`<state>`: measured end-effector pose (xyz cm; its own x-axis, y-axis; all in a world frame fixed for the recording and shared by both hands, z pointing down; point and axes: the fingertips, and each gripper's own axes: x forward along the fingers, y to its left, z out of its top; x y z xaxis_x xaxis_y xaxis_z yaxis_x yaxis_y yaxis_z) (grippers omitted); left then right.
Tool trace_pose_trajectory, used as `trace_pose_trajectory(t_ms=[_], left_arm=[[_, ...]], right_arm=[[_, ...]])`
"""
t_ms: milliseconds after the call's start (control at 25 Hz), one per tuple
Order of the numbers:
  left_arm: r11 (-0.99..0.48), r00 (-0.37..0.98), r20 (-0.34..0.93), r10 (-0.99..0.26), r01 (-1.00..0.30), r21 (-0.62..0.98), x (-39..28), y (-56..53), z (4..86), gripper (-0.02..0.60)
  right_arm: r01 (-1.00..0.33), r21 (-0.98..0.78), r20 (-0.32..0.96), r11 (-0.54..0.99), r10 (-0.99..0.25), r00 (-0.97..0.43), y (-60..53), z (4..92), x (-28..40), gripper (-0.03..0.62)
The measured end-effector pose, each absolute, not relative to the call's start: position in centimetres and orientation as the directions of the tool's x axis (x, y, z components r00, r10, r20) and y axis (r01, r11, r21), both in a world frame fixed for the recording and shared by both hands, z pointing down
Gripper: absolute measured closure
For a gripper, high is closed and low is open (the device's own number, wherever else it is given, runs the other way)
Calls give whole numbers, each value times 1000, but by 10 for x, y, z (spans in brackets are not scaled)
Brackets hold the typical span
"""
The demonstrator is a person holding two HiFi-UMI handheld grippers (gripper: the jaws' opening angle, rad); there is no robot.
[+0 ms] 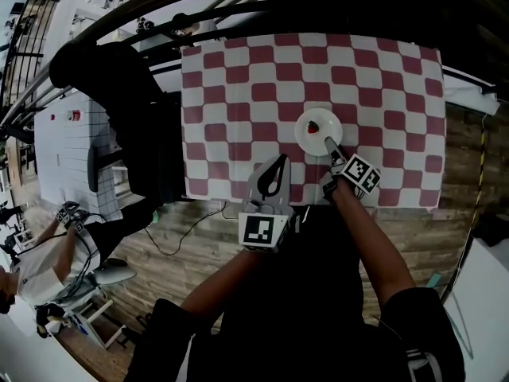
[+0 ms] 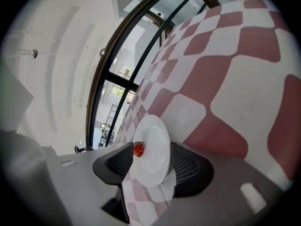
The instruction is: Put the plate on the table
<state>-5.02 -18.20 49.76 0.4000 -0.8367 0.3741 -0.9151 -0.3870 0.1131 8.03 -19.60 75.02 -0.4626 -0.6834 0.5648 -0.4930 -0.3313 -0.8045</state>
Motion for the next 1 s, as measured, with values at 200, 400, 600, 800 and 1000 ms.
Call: trace_pose_trajectory(t_ms=[200, 400, 600, 800, 1000], left_arm=[[-376, 391, 354, -850, -920, 114, -54, -177, 494, 572], [-363, 381, 373, -846, -924, 119, -56, -167, 497, 572], [-390, 405, 359, -841, -913, 118, -51, -158, 490, 572], [-410, 431, 331, -840, -902, 133, -51, -153, 485, 572], [-429, 453, 298, -840, -892, 143, -51, -151, 476, 572]], right_arm=[[-536, -770, 598, -346, -685, -416, -184, 750, 98, 338], [-536, -778, 581, -329, -702, -413, -172, 740, 109, 331], [-539, -790, 551, -292, -723, -417, -156, 719, 116, 330], [-555, -791, 535, -258, -732, -422, -144, 690, 113, 330], [-570, -788, 514, -232, -757, -404, -135, 645, 104, 345]])
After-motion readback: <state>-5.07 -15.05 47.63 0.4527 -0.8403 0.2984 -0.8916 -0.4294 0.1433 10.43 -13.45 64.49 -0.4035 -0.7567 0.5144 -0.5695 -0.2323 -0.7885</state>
